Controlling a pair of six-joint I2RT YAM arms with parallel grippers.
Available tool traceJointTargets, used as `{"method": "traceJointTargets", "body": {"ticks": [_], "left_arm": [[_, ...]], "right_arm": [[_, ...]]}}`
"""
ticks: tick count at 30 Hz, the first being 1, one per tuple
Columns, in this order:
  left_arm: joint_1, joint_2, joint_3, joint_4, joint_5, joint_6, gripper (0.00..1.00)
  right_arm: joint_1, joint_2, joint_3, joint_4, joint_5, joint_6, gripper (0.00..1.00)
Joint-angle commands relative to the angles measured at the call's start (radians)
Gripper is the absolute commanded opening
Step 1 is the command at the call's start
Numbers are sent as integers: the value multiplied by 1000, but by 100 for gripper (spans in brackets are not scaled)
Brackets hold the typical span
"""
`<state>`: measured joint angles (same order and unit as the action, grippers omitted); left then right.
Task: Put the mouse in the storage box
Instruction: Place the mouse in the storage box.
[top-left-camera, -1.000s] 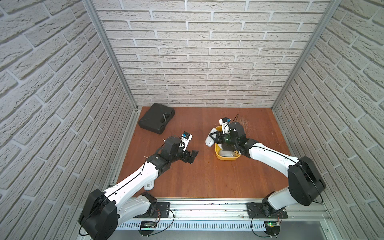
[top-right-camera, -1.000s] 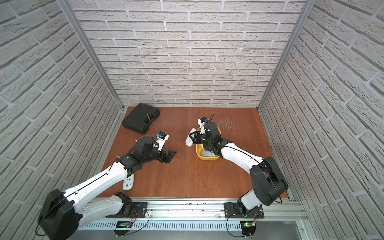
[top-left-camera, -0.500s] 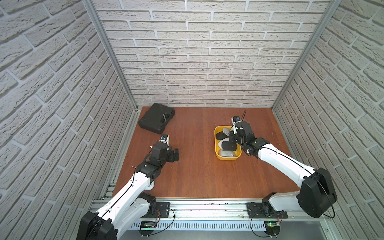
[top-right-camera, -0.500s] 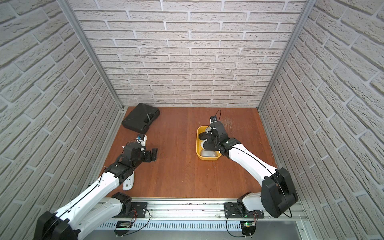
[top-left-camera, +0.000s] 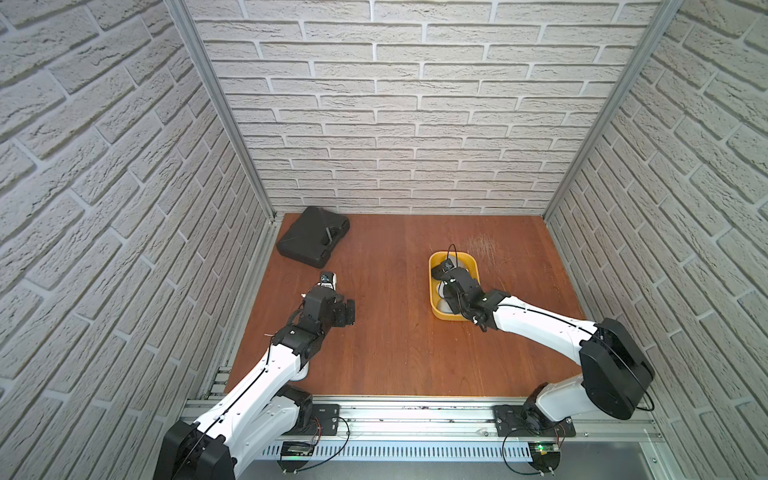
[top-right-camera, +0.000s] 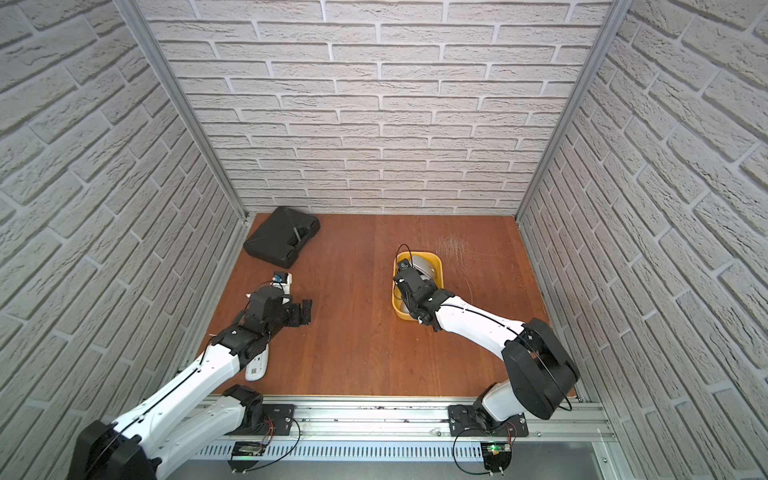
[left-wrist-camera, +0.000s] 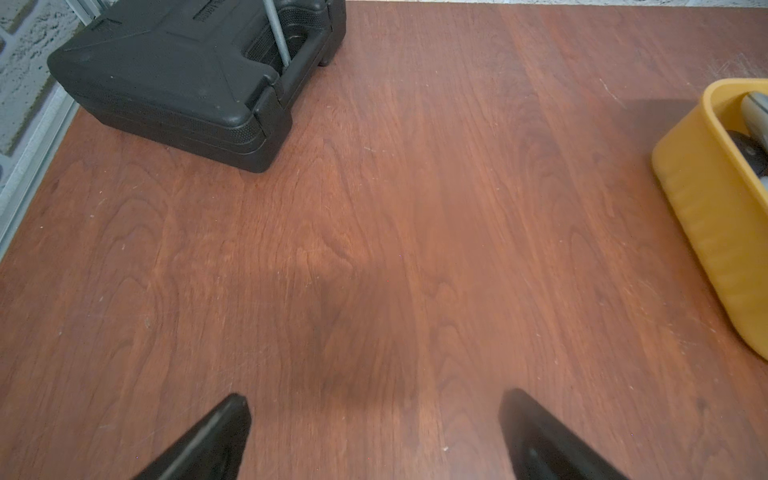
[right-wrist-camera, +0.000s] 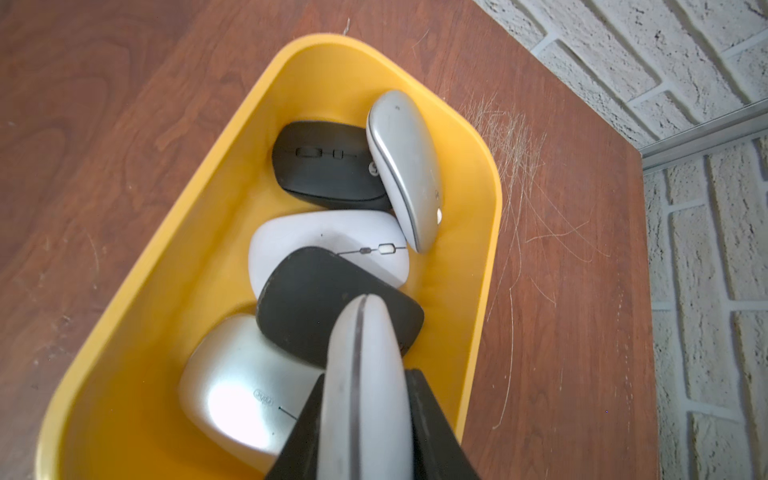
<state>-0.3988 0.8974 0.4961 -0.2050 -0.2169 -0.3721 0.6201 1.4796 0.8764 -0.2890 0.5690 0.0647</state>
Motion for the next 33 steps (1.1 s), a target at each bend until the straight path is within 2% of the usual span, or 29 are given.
{"method": "traceJointTargets", "body": {"ticks": [1,7,12,18,21,29,33], "left_arm": [[10,7,-8,17,-7,-5,98],[10,13,-13,16,-12,-4,98],[9,3,-24,41,30,11,98],[10,7,-24,37,22,12,98],[10,6,-24,39,21,12,98],[11,-9,-21,36,2,13,98],[14,-18,-16,44,-18,13,98]], "right_arm": [[21,-13,-20,10,66,-17,7],[55,58,3,-21,145,-48,13],[88,109,20,-25,170,-73,20],[112,88,15,-15,93,-83,47],[115,50,4,-3,35,-79,57],[115,-121,-69,94,-93,-73,60],[112,-249,-130,203,-101,-67,61]]}}
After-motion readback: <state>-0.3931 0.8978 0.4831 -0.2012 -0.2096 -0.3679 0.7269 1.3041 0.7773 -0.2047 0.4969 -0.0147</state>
